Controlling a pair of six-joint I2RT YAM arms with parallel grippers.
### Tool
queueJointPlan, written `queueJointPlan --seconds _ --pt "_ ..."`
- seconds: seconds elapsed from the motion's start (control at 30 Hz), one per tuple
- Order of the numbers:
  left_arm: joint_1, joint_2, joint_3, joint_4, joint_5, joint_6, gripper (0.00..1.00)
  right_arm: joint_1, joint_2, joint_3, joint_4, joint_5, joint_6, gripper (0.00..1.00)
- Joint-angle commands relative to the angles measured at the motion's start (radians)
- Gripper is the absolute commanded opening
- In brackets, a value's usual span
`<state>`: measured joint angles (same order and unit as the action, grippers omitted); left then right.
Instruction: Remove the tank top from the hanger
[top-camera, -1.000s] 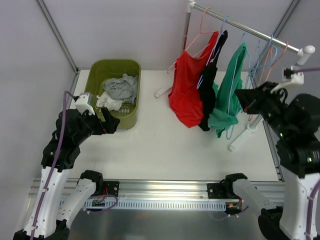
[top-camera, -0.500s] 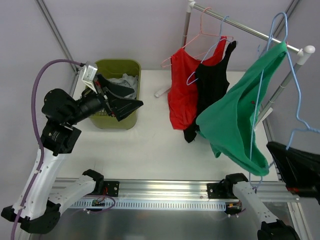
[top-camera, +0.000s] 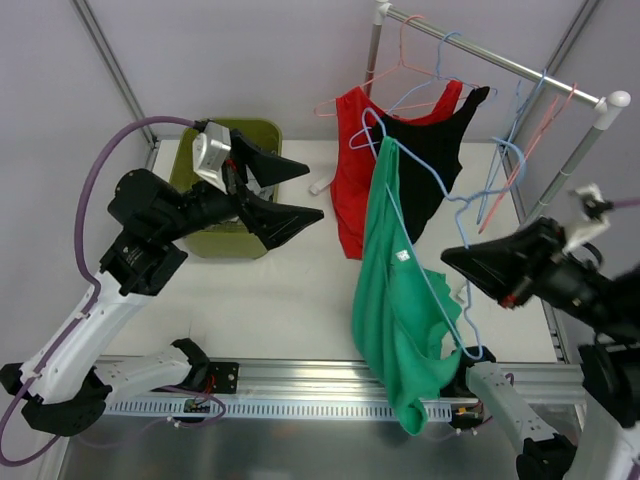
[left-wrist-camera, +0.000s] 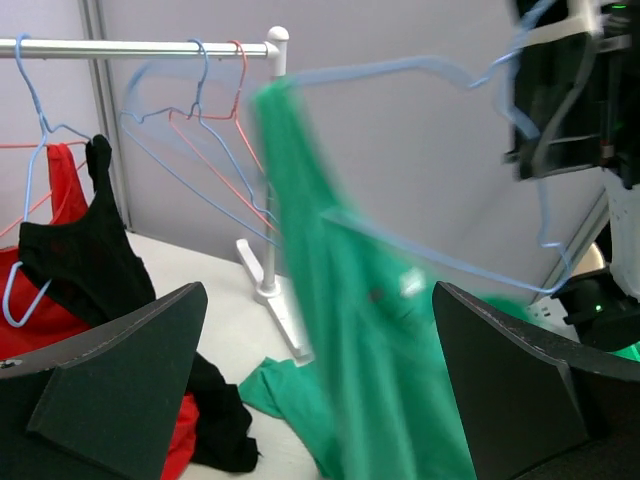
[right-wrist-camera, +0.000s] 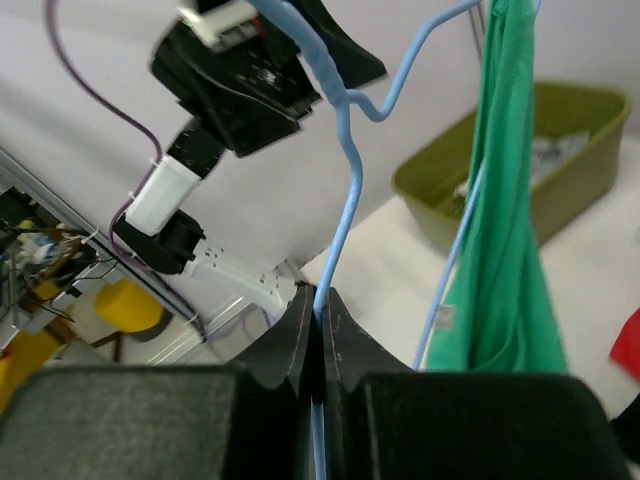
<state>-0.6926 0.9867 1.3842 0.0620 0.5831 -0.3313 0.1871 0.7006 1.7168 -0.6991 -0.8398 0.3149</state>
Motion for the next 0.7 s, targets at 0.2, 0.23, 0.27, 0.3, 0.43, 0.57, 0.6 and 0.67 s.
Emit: queueJointPlan --seconds 0.2,0.23,0.27,0.3,0.43,0.57,0.6,0.67 --pt "-0.136 0.156 -0.034 0.042 -0.356 0.25 0.99 0.005 0.054 -0.2 0.112 -0.104 0.006 0.0" --pt "-0.157 0.165 -0.046 0.042 -0.415 0.265 0.98 0.005 0.056 -0.206 0.113 -0.104 0.001 0.0" --pt "-0.163 0.174 -0.053 0.044 -0.445 0.282 0.99 0.005 0.054 -0.212 0.113 -0.093 -0.003 0.0" --pt "-0.165 0.191 -0.056 0.044 -0.468 0.282 0.99 0.003 0.054 -0.215 0.113 -0.091 -0.011 0.0" --pt "-0.166 0.231 -0.06 0.048 -0.512 0.294 0.97 0.006 0.057 -0.226 0.119 -0.107 -0.02 0.0" --pt "-0.168 0.253 -0.063 0.053 -0.539 0.311 0.93 0.006 0.051 -0.223 0.128 -0.114 -0.023 0.0" --pt "-0.168 0.259 -0.065 0.056 -0.537 0.31 0.91 0.006 0.05 -0.221 0.133 -0.122 -0.023 0.0" --pt "-0.168 0.267 -0.065 0.061 -0.51 0.317 0.87 0.008 0.048 -0.22 0.141 -0.146 -0.02 0.0"
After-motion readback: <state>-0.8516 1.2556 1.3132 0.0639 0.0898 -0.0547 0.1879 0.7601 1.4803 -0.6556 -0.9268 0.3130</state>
